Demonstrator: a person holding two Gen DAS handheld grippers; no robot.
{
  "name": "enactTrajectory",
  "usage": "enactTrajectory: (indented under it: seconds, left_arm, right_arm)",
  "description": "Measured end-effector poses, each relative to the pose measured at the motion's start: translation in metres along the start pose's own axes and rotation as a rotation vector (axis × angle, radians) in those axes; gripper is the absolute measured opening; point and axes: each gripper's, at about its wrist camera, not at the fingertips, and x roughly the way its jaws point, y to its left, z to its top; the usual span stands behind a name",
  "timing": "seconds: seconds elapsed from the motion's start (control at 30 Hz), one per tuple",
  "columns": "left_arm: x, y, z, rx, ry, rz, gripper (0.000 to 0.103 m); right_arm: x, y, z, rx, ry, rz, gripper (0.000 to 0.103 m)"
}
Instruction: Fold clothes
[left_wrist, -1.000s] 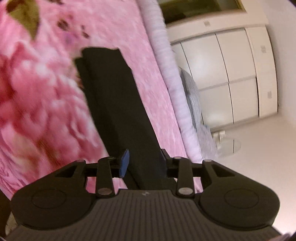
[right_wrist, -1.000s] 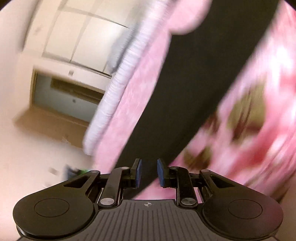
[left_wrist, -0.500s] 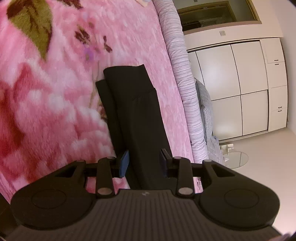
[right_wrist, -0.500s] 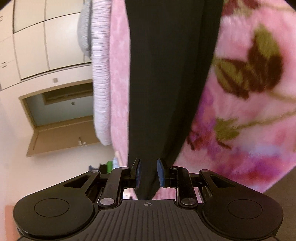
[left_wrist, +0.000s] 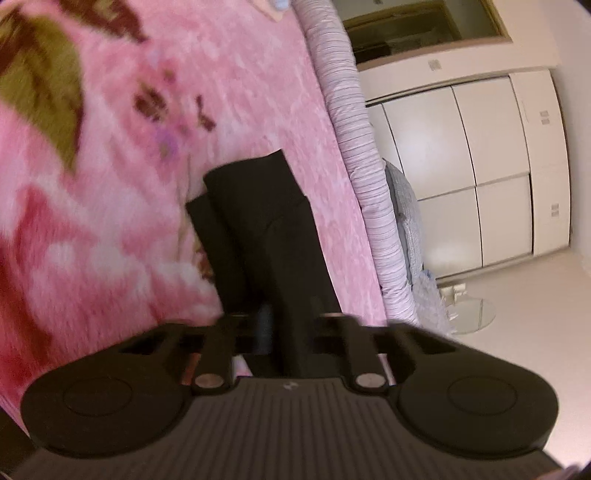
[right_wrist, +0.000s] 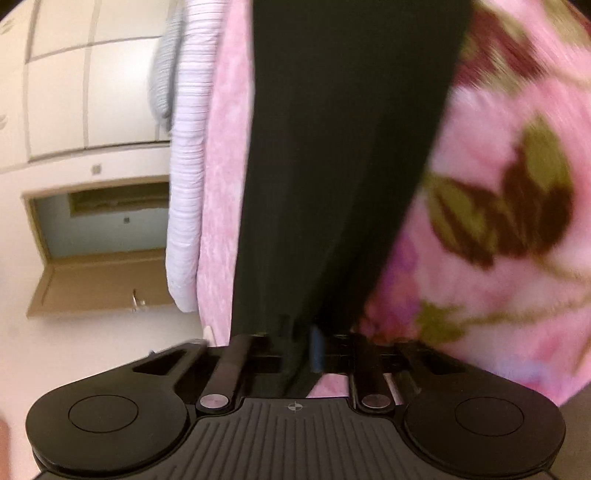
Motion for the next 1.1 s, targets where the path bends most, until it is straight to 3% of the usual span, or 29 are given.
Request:
enactTrajectory:
  seconds: [0.27,0.4,0.53,0.6,0.67,0.77,0.9,1.03,1.1]
  left_arm:
    - [-0.031,-0.01,-0.013,0.194,-0.027,-0.04,0.001]
    - [-0.023,-0.003,-0.022,0.289,-0.03,0.056,0.001]
    - [-0.021,-0.003,-0.024,0.274,-0.043,0.112,0.004]
    - [-0.03,-0.011,-0.027,0.316,-0.074,0.166,0.007]
    - [-0.037,-0.017,-0.032,0.34,-0.088,0.211,0.007]
    - [-0.038,-0.034,-0.05,0.393,-0.037,0.212,0.007]
    - [-0.013,-0.076,-0.094,0.522,0.046,0.103,0.007]
    - [0.03,-0.106,-0.14,0.634,0.133,0.016,0.009]
    - [0.049,-0.112,-0.159,0.679,0.148,0.105,0.009]
  right_arm:
    - [-0.025,0.014,-0.018,-0.16,-0.005,-0.011,0.002]
    - [-0.024,0.012,-0.023,-0.188,0.004,-0.05,0.002]
    - [-0.017,0.005,-0.028,-0.203,0.022,-0.085,0.003]
    - [-0.028,0.011,-0.026,-0.227,0.02,-0.092,0.009]
    - [-0.05,0.013,-0.017,-0.285,-0.041,-0.139,0.011]
    - [-0.09,0.006,0.005,-0.326,-0.167,-0.206,0.011]
    - [-0.154,-0.009,0.041,-0.301,-0.358,-0.216,0.011]
    - [-0.182,-0.013,0.067,-0.417,-0.46,-0.225,0.011]
    - [-0.18,-0.016,0.076,-0.489,-0.473,-0.359,0.01]
